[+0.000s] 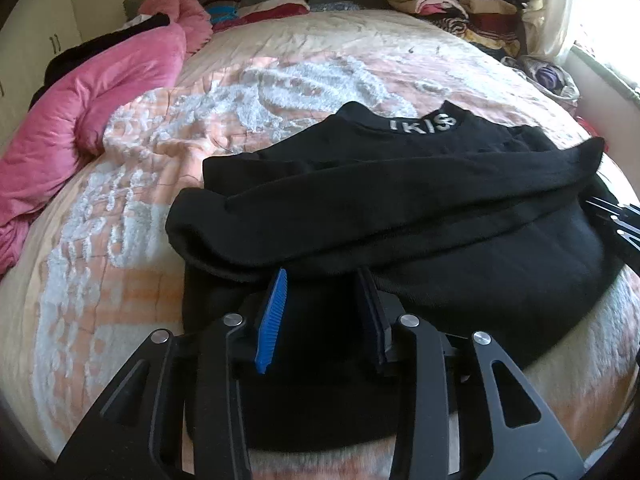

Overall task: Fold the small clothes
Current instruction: 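Lay the folded hem down over the sleeves with both tools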

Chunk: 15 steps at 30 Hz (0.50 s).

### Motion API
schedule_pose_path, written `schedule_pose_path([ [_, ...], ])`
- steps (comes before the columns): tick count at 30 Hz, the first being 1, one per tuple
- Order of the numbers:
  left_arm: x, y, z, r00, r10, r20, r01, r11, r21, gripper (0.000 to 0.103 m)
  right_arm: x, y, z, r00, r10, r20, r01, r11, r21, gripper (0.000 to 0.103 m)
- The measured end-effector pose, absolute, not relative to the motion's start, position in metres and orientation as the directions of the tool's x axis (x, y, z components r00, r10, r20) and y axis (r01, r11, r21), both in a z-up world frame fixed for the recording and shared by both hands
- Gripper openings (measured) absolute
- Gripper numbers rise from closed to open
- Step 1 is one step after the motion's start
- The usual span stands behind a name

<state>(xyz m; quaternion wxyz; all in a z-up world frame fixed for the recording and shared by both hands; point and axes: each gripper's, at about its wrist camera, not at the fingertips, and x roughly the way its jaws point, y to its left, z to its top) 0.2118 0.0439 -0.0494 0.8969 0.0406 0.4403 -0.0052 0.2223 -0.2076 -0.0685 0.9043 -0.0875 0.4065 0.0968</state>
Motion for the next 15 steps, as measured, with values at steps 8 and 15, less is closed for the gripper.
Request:
schedule_pose_path([
  [8, 0.255, 0.055, -0.046, 0.613, 0.043, -0.789, -0.041, 0.999, 0.022, 0.04, 0.266, -0.202, -0.063, 0.639, 0.115, -0.761, -0.232, 0.971, -0.048, 0.012],
  [15, 0.273, 0.085, -0.025, 0.689, 0.038, -0.724, -0.141, 0.987, -0.082, 0.045, 0.287, -0.21, -0.044, 0.692, 0.085, -0.717, -0.183, 0.981, -0.06, 0.012],
])
